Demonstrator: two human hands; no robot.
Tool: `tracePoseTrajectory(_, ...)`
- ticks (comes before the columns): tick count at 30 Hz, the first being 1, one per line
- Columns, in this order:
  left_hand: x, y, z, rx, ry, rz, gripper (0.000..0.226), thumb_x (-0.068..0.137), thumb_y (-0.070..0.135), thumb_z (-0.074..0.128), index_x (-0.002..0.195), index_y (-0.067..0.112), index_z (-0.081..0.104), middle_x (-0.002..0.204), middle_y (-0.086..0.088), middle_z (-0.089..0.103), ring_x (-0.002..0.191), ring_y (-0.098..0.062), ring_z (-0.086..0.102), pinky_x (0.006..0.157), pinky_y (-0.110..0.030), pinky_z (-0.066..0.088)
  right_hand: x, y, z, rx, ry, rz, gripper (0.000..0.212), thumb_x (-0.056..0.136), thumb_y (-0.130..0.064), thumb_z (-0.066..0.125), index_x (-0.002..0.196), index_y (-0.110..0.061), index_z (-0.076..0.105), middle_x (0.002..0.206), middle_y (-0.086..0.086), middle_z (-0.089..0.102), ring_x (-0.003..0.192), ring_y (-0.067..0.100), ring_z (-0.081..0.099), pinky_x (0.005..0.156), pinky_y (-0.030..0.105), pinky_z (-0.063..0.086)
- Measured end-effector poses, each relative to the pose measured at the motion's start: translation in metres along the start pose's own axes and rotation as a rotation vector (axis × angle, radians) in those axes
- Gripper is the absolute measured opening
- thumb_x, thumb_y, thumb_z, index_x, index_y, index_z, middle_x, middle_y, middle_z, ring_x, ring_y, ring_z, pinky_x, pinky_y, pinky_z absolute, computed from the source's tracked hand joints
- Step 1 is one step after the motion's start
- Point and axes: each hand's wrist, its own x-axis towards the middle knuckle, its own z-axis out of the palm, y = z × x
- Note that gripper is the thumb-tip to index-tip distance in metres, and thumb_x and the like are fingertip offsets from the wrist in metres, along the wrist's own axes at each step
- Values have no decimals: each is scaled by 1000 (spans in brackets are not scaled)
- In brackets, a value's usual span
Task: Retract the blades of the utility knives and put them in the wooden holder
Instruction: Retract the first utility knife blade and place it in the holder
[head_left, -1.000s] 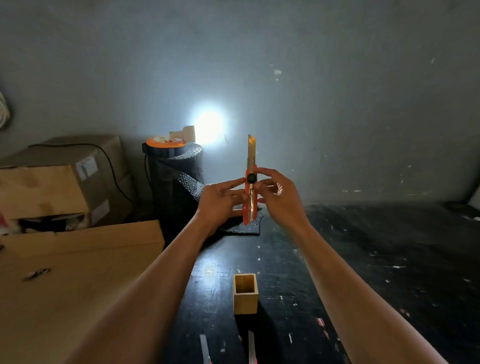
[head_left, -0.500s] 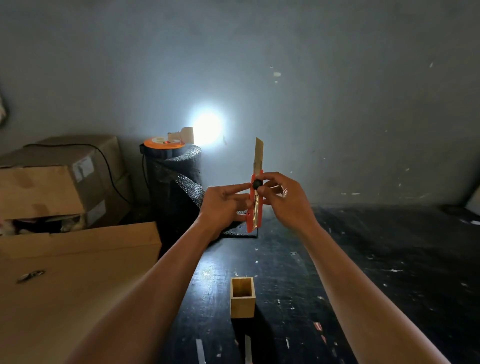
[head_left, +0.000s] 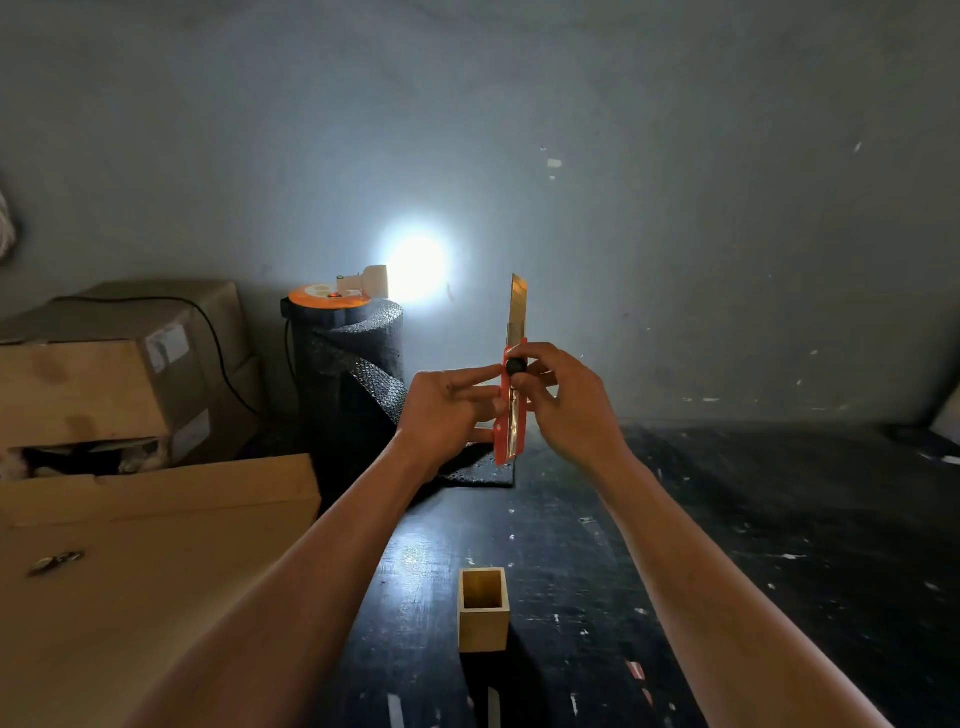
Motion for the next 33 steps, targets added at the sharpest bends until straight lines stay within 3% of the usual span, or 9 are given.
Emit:
tracePoseTrajectory(5, 1, 3, -4, -23, 24, -17, 45, 86, -17, 68, 127, 3, 72, 99, -14, 82, 77, -23, 81, 60, -35, 64, 0, 0, 1, 30, -58, 31, 26, 101, -16, 58, 117, -37, 62, 113, -16, 59, 87, -8, 58, 74, 5, 38)
tracePoseTrajectory(11, 5, 2, -9, -53, 39, -48, 44, 88, -12, 69, 126, 9, 74, 104, -14, 82, 87, -27, 82, 65, -37, 65, -12, 0, 0, 67, -117, 69, 25, 100, -20, 60, 121, -33, 65, 116, -13, 63, 92, 3, 60, 63, 1, 41)
tracePoseTrajectory(17, 7, 1, -8, -96, 14, -92, 42, 88, -12, 68, 125, 9, 74, 105, -17, 81, 92, -32, 80, 70, -40, 66, -18, 4, -1, 106, -119, 108, 26, 100, -17, 61, 122, -28, 67, 126, -6, 68, 101, 7, 62, 76, 4, 40)
tracePoseTrajectory(21, 6, -1, -7, -114, -4, -114, 42, 89, -11, 67, 125, 10, 74, 105, -15, 82, 93, -30, 80, 74, -41, 65, -19, 5, -3, 87, -147, 116, 26, 100, -19, 61, 124, -26, 67, 127, -3, 68, 109, 15, 65, 88, 16, 43)
tracePoseTrajectory(27, 6, 2, -7, -68, -31, -121, 43, 90, -9, 66, 126, 13, 74, 106, -14, 82, 96, -30, 80, 72, -40, 65, -21, 6, -7, 59, -143, 90, 26, 99, -16, 62, 122, -25, 68, 124, -3, 70, 107, 14, 66, 74, 2, 43)
tracePoseTrajectory(31, 7, 8, -6, -8, -25, -93, 32, 95, 2, 68, 124, 12, 75, 105, -12, 82, 87, -29, 81, 65, -37, 65, -25, 7, -3, 118, -132, 113, 24, 99, -20, 62, 122, -28, 69, 121, -5, 72, 105, 15, 69, 94, 29, 55)
tracePoseTrajectory(33, 7, 9, -7, 17, -6, -74, 30, 95, 3, 69, 123, 10, 75, 102, -12, 82, 82, -26, 81, 61, -35, 63, -26, 5, -2, 122, -137, 117, 25, 99, -20, 62, 121, -29, 69, 120, -7, 72, 102, 12, 70, 93, 28, 54)
